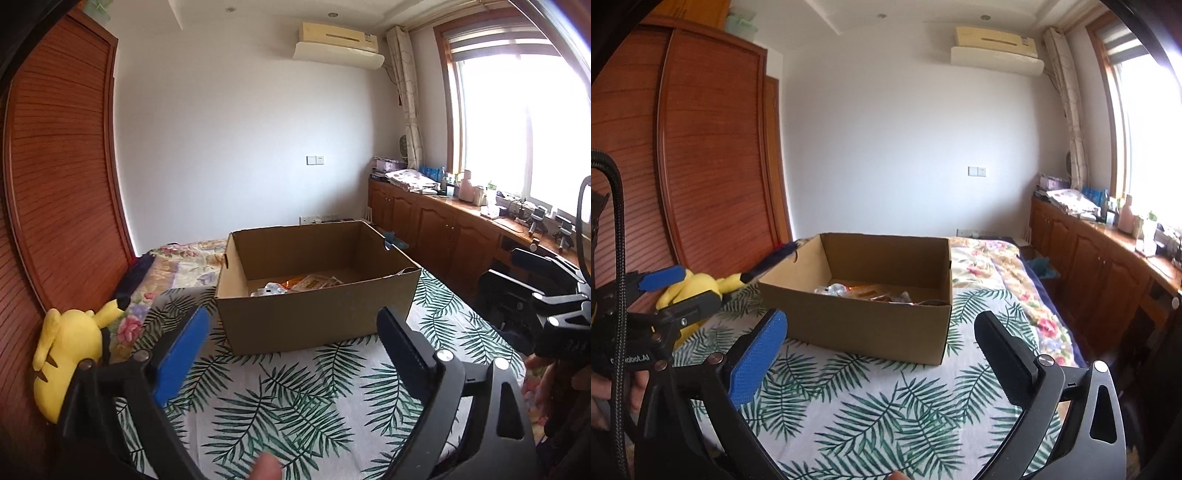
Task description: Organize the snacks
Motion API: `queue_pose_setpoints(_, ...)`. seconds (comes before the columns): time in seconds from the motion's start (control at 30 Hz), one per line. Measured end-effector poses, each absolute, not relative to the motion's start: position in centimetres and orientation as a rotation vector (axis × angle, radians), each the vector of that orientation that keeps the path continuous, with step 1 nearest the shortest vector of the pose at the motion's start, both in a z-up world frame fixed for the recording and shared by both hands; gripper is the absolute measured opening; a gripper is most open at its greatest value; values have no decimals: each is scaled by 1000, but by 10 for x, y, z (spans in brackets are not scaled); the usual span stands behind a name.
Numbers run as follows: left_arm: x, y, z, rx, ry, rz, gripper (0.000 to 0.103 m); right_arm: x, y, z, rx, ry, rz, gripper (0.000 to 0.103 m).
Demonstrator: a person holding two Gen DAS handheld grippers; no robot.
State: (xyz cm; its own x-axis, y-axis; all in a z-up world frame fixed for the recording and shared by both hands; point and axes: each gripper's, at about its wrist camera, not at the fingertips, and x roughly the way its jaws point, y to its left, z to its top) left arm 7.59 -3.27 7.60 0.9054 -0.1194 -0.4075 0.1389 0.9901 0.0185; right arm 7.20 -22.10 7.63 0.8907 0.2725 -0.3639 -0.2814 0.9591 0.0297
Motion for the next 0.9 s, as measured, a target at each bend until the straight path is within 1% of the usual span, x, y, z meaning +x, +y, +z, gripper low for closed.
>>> queue_pose_setpoints(0.3,53,-36,61,44,417,-74,95,53,-220,72,-29,371,224,103)
queue_pose_setpoints(0.6,24,-31,60,40,415,-74,95,23,-222,65,-10,378,213,103)
queue_pose_setpoints(0.9,16,-30,55,29,419,-81,95,5,-226,61,-12,366,198,103)
